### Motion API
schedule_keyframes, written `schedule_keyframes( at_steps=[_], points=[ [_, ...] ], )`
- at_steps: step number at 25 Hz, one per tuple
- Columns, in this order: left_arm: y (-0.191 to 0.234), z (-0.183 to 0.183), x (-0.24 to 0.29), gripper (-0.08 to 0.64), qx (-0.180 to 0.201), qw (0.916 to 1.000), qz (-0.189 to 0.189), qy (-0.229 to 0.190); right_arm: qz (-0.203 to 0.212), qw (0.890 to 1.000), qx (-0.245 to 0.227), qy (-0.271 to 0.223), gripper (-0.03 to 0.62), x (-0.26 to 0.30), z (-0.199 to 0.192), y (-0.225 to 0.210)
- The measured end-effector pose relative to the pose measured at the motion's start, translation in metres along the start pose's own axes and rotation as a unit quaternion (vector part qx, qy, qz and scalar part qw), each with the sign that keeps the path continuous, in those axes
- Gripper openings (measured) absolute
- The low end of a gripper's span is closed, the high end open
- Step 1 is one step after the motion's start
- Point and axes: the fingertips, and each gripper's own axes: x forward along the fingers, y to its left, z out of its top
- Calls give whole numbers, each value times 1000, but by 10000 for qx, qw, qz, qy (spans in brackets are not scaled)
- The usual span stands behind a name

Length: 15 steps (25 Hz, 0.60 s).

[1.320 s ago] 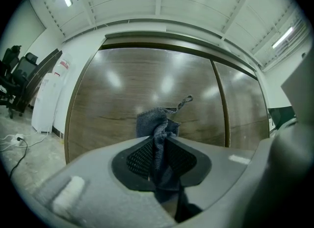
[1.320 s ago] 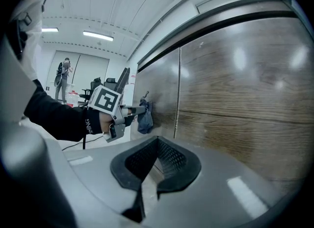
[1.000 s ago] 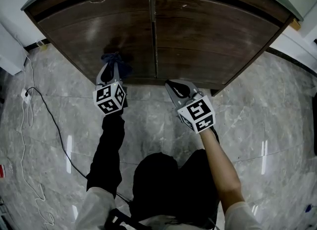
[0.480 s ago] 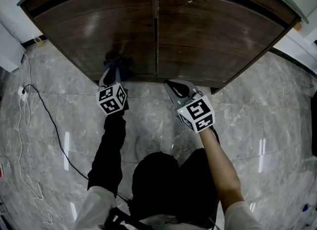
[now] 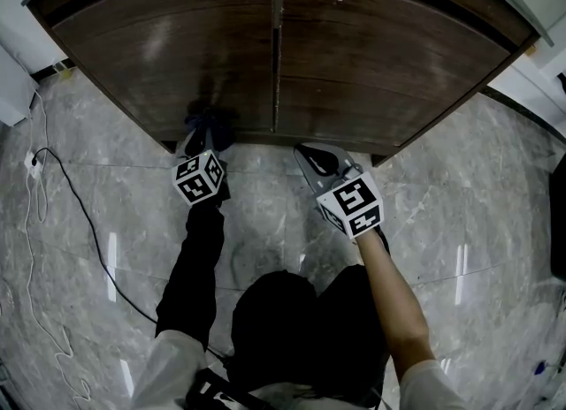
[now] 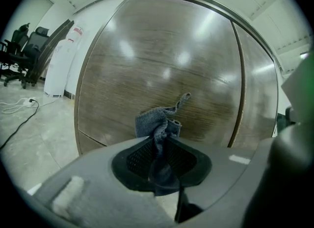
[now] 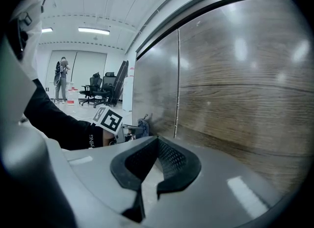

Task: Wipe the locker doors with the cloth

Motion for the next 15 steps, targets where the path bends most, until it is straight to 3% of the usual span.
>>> schedule_keyframes(
  at_steps=[5,15],
  points=[
    [2,-2,-4,69,-28,10000,40,29,22,10000,-49,-15,5,-4,2,2],
    [-11,56,-60,69,-12,9973,-132,-724,30,9998,-42,-173,6,-11,12,7]
  ],
)
